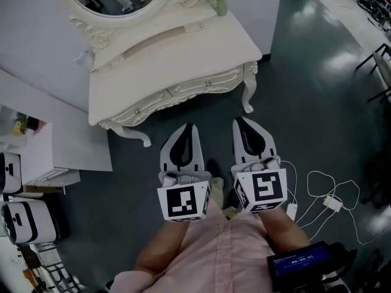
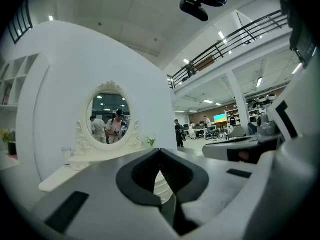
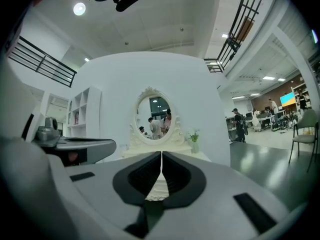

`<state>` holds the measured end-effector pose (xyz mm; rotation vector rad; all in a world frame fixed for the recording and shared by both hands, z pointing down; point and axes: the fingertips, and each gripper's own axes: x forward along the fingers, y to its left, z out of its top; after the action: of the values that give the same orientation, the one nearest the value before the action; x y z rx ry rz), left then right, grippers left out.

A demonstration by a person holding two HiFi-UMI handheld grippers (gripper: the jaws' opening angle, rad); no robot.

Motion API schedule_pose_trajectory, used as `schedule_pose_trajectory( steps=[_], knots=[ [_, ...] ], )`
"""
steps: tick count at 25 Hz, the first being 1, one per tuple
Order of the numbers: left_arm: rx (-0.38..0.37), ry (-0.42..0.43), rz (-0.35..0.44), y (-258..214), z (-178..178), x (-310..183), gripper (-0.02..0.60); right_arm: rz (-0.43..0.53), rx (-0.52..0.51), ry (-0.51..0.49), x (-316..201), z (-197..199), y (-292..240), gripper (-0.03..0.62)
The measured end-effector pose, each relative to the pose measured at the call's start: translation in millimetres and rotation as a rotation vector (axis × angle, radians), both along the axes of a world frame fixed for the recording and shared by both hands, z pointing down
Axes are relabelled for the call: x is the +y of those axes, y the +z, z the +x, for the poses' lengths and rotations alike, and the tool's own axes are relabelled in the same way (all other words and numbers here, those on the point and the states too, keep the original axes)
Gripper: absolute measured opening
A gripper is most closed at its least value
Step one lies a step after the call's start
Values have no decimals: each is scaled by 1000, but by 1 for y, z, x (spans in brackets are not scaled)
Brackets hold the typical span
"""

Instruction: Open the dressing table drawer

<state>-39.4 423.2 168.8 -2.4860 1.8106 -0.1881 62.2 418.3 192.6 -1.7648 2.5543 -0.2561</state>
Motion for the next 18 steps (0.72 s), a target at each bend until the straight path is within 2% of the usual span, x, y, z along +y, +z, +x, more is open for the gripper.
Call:
schedule_pose_trajectory(
  steps=[11, 18],
  knots=[
    [-4, 46, -58, 25, 0, -72, 21, -69, 9, 47, -66, -1, 29, 20],
    [17, 69, -33, 17, -13, -137, 21, -56, 25, 76, -130, -13, 21, 20]
  ],
)
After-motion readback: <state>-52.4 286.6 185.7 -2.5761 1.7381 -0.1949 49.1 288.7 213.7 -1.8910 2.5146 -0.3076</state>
